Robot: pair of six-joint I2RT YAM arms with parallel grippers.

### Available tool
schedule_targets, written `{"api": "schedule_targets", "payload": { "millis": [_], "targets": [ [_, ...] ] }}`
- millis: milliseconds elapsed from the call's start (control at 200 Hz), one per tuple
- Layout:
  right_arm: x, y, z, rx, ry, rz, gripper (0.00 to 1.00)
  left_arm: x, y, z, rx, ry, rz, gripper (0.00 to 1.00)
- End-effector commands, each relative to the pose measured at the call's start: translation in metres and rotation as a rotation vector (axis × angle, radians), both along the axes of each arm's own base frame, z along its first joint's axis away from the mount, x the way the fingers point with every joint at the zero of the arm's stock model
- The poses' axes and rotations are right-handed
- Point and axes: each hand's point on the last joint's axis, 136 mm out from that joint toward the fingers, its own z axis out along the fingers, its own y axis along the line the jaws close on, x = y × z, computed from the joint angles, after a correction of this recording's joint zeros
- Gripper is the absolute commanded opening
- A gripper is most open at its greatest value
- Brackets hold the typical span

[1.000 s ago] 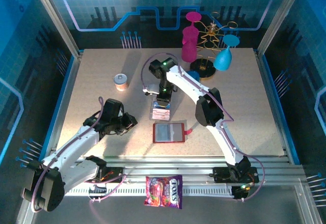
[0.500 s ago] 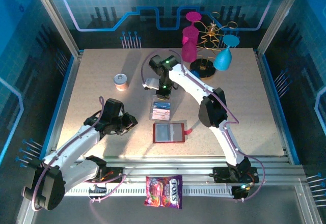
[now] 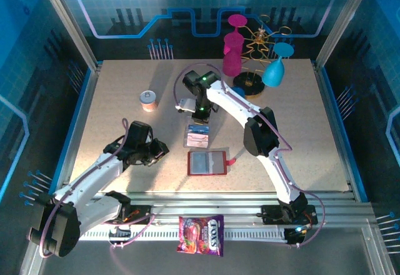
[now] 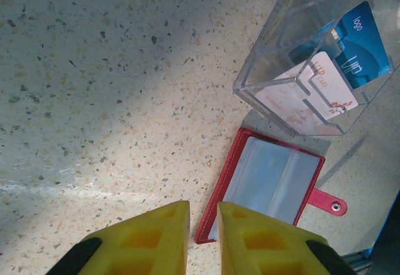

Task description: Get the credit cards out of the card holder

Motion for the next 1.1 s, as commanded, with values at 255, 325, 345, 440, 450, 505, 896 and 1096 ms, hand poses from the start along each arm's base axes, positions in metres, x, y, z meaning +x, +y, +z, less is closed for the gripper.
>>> {"api": "schedule_targets", "payload": {
  "millis": [255,325,345,440,450,505,896,1096],
  "targets": [
    [-0.015,0.005,-0.016,-0.012,0.052,0.028,0.03,0.001,-0.002,0.001,-0.021,0.005,-0.003,0.2],
    [-0.017,0.005,-0.017,-0.011,0.058,0.032,0.03,0.001,-0.002,0.001,-0.022,0.005,-0.002,0.2],
    [-0.017,0.005,-0.019,-0.013,0.061,0.033,0.03,0.001,-0.002,0.001,-0.021,0.006,-0.001,0.2],
    [-0.019,0.005,-0.021,-0.016,0.069,0.034,0.03,0.0,-0.002,0.0,-0.022,0.008,-0.002,0.2],
    [-0.02,0.005,-0.021,-0.017,0.07,0.034,0.03,0.0,-0.002,0.0,-0.022,0.009,-0.002,0.2],
    [-0.021,0.004,-0.022,-0.02,0.074,0.037,0.03,-0.001,-0.001,-0.001,-0.021,0.009,0.0,0.2],
    [-0.018,0.005,-0.015,-0.016,0.047,0.029,0.12,-0.001,-0.001,-0.001,-0.021,0.006,0.005,0.2],
    [-0.015,0.007,-0.008,-0.003,0.024,0.022,0.16,-0.001,-0.001,-0.001,-0.025,0.007,0.003,0.2]
  ]
}}
